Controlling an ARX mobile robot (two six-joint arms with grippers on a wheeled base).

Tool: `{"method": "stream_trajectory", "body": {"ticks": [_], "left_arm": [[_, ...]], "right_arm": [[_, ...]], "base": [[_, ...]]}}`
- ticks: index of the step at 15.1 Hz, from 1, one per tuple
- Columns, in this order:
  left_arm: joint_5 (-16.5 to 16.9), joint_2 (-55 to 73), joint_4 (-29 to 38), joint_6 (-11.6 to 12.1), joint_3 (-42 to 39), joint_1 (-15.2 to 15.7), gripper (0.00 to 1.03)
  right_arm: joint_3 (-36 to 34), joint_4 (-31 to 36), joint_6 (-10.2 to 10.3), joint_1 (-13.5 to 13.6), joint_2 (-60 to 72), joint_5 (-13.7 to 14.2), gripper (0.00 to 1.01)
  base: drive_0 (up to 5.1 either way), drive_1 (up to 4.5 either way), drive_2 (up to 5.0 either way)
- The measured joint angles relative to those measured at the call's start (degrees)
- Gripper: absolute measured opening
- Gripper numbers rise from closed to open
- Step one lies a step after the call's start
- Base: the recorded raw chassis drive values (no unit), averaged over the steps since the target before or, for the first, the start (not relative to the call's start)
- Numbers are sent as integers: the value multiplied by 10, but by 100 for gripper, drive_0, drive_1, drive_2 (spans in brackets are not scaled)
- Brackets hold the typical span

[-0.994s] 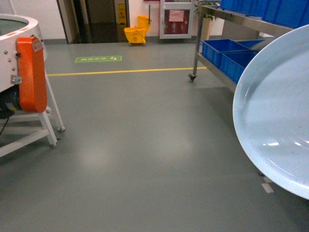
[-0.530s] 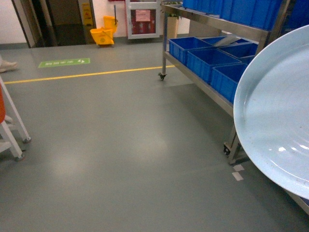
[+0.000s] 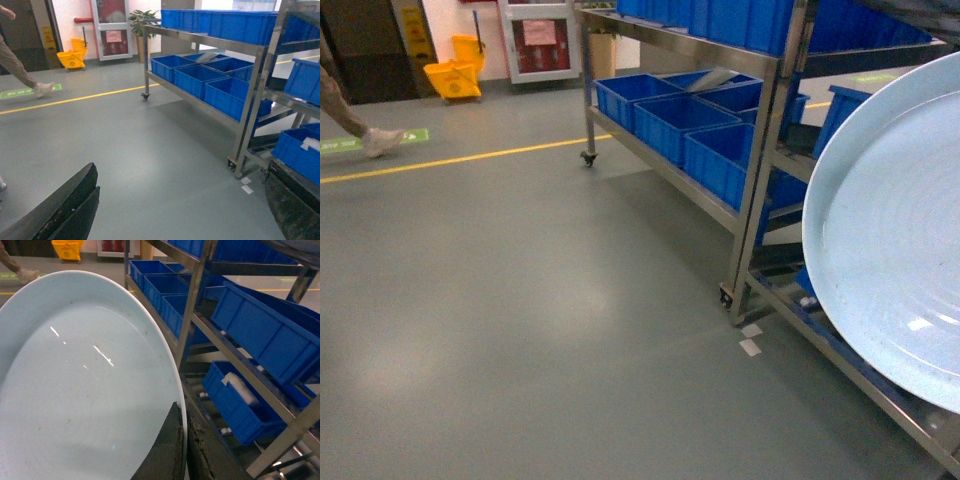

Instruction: Place blue tray on left shelf second layer neatly

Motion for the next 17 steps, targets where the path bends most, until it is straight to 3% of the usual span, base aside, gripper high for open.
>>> {"method": "stream_trajectory", "body": {"ticks": [13,17], "left_arm": [[-1,0,0,0,0,0,98],[0,0,1,0,0,0,98]], "right_arm": [[0,0,0,0,0,0,2],[0,3,0,0,0,0,2]], "base": [[-175,190,-539],[-163,-163,-163]]}}
